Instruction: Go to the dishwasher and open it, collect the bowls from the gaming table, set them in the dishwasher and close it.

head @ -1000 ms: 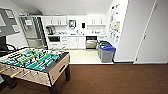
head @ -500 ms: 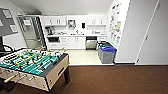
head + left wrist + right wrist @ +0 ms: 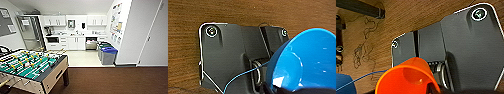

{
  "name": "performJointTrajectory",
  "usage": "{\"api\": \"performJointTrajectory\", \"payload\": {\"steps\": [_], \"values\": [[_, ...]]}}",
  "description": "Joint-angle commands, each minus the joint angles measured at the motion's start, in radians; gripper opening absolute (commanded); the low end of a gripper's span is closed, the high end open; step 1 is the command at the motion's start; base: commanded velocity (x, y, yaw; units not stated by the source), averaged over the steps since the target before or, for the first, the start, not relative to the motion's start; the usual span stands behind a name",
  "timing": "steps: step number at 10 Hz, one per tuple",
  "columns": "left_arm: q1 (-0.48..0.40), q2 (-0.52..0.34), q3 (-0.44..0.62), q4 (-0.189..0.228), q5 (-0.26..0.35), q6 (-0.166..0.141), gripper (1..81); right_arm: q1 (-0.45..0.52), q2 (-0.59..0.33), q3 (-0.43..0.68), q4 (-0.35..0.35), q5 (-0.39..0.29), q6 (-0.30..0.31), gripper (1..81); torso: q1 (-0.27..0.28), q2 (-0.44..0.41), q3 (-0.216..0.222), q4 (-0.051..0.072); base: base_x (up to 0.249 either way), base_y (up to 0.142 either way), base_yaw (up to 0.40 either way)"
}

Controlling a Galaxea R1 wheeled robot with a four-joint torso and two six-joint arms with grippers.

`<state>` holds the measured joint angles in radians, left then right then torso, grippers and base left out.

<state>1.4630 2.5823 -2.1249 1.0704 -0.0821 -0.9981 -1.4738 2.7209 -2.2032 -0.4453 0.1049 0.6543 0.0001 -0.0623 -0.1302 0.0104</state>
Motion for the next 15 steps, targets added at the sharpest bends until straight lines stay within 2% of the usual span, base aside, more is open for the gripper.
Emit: {"api": "performJointTrajectory", "payload": {"steps": [1,5,15], "values": [[-0.048,-0.017,0.008,0.01,0.002,0.003,1.0,0.046,-0.022,0.01,-0.016,-0.034,-0.001,1.0,0.0,0.0,0.0,0.0,0.165,-0.064,0.0],[-0.048,-0.017,0.008,0.009,0.002,0.003,1.0,0.045,-0.022,0.01,-0.016,-0.034,-0.001,1.0,0.0,0.0,0.0,0.0,0.165,-0.068,0.0],[-0.048,-0.019,0.005,0.009,-0.002,0.003,1.0,0.046,-0.022,0.013,-0.016,-0.036,-0.001,1.0,0.0,0.0,0.0,0.0,0.158,0.0,0.0]]}}
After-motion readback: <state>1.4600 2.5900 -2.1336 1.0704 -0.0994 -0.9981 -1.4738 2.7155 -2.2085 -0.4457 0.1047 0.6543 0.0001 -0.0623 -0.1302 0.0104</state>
